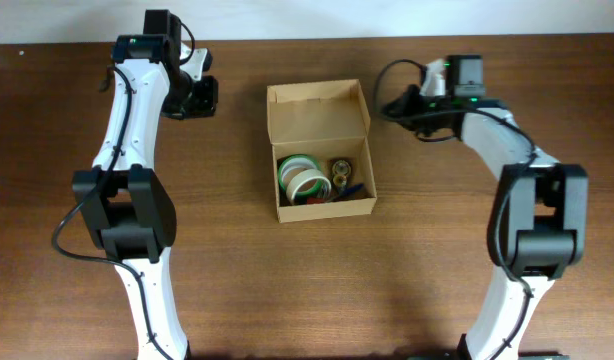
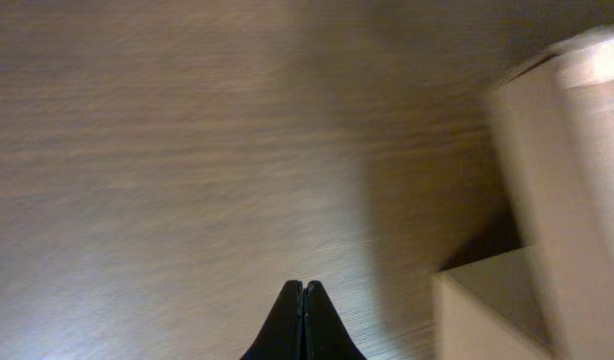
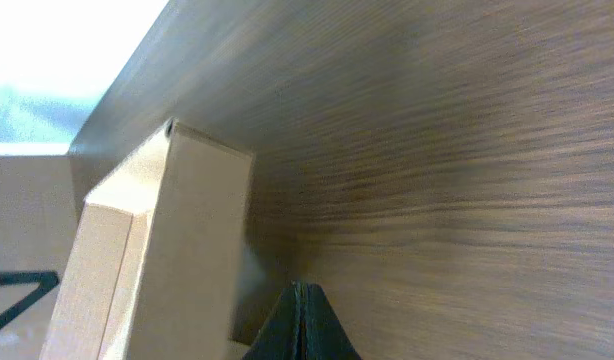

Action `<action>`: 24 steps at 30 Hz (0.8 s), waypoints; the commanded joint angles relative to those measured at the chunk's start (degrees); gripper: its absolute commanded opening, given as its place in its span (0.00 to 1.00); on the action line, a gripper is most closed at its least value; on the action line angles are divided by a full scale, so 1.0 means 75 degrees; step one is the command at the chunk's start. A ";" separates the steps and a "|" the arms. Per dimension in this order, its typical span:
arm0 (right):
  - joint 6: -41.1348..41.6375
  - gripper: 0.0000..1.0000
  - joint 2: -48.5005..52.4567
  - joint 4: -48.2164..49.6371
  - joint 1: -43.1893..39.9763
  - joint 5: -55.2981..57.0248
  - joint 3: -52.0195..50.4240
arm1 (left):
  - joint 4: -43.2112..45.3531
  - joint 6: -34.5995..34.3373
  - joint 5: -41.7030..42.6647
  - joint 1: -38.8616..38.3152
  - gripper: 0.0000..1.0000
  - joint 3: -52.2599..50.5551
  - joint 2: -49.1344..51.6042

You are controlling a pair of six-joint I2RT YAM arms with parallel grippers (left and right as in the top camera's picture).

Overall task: Pack container
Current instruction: 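Bring both grippers to the box's left and right flaps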

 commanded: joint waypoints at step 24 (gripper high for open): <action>-0.0720 0.03 0.0632 -0.0347 0.0318 -0.0624 0.0163 | 0.1676 -0.1568 0.5811 -0.0023 0.02 0.0105 0.2241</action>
